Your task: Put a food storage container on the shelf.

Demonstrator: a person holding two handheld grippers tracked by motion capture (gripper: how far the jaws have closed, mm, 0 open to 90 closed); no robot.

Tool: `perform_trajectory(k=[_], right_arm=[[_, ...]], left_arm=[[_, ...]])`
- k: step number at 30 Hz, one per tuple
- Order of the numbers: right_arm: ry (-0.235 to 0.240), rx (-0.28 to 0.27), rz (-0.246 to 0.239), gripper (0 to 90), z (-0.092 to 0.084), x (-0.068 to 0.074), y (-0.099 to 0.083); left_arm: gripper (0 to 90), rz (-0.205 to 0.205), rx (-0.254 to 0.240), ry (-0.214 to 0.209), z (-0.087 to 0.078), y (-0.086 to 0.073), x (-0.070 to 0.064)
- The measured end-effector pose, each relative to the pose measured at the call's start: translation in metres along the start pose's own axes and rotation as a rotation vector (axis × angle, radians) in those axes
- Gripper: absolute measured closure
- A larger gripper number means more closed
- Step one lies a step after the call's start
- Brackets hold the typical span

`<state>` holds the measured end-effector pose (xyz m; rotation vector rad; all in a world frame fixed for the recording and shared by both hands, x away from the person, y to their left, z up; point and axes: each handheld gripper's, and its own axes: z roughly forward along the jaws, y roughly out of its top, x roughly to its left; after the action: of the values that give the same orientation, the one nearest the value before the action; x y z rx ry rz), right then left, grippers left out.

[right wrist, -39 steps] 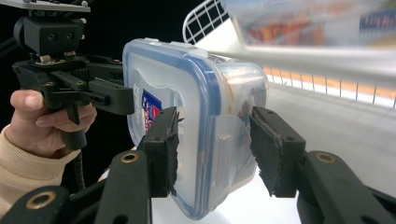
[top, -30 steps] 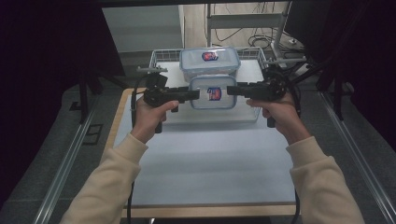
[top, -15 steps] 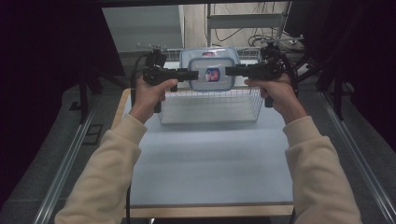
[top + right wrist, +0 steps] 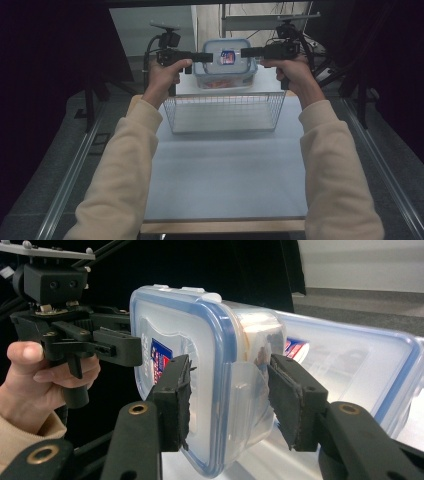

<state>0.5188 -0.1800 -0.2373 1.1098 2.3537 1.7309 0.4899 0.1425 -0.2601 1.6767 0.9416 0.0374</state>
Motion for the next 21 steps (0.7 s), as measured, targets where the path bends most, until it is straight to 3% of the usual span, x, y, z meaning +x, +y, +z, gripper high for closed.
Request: perform_trajectory(k=[8,10,15,21], right_arm=[[-0.015,0.013,0.033,51.9,0.017,-0.019,0.014],[-0.038,0.024,0.050,51.8,0.021,-0.023,0.016],[-0.023,-0.004,0.135,51.3,0.025,-0.033,0.013],[-0.071,-0.017,0.184,46.2,0.033,-0.035,0.013]], left_arm=[[50.9,-0.053,0.002,0.027,0.014,0.007,0.020],[50.8,-0.088,-0.017,0.033,0.017,0.007,0.023],[49.5,-0.143,-0.040,0.052,0.022,0.008,0.024],[44.2,-0.191,-0.043,0.053,0.029,0.008,0.028]])
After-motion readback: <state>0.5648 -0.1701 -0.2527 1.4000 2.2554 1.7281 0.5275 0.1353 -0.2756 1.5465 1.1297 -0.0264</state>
